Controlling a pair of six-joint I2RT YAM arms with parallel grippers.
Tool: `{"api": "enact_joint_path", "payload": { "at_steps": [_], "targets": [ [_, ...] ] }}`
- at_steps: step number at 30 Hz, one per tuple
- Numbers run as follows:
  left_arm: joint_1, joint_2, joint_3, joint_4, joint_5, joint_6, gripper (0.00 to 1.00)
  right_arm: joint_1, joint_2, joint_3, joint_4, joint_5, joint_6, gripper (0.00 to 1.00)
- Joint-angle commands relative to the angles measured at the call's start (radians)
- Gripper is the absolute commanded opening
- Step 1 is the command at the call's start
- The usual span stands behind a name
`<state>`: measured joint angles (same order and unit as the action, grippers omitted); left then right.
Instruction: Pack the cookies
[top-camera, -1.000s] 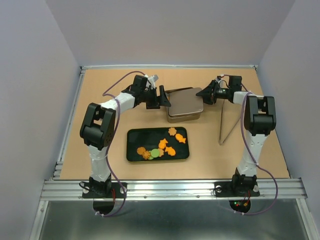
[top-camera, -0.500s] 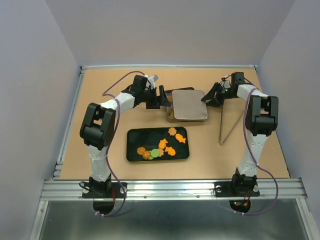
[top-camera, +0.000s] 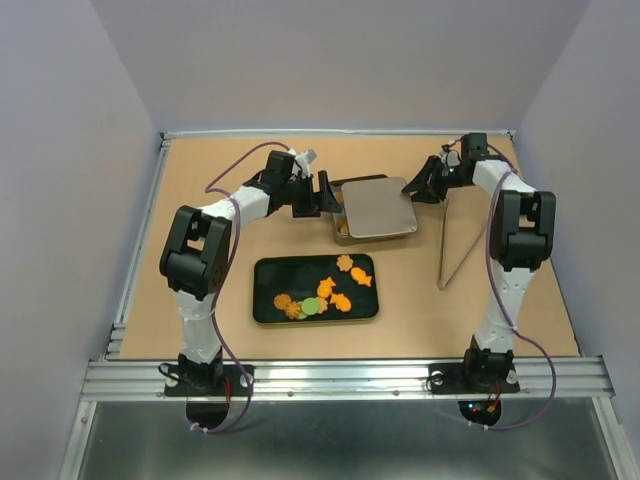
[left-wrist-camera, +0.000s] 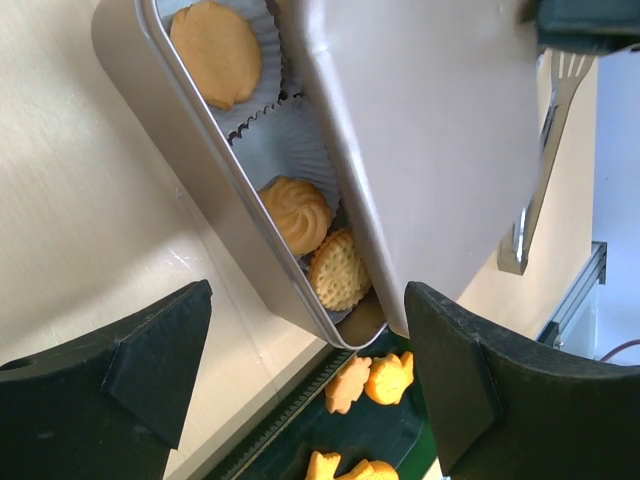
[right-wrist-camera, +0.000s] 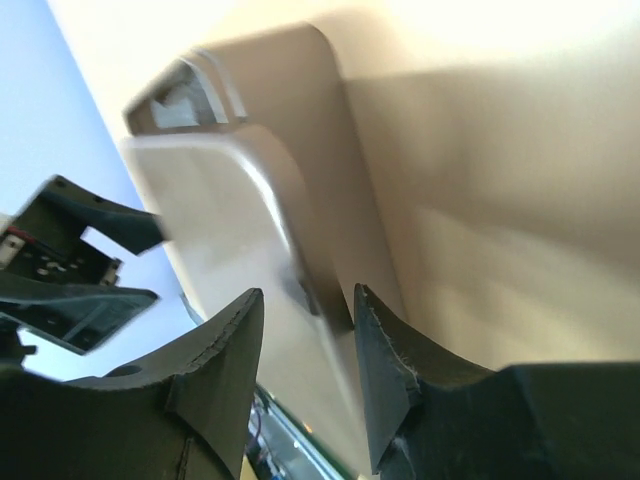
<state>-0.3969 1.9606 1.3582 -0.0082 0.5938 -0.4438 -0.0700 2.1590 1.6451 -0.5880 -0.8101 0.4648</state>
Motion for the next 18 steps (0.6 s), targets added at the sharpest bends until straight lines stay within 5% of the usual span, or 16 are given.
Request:
{"api": "enact_joint_path", "payload": {
  "at_steps": [1,11,18],
  "targets": [
    [0.006,-0.049,-0.025,0.043,0.006,0.005,0.89,0.039,0.025,0.119,0.004,-0.001,0.04,0.46],
    [0.006,-0.04,-0.034,0.047,0.017,0.022,0.89,0.102,0.101,0.211,0.007,0.038,0.101,0.42],
    [0.007,-0.023,-0.028,0.033,0.027,0.046,0.89,0.11,0.081,0.107,0.01,0.098,0.064,0.41]
  ]
}}
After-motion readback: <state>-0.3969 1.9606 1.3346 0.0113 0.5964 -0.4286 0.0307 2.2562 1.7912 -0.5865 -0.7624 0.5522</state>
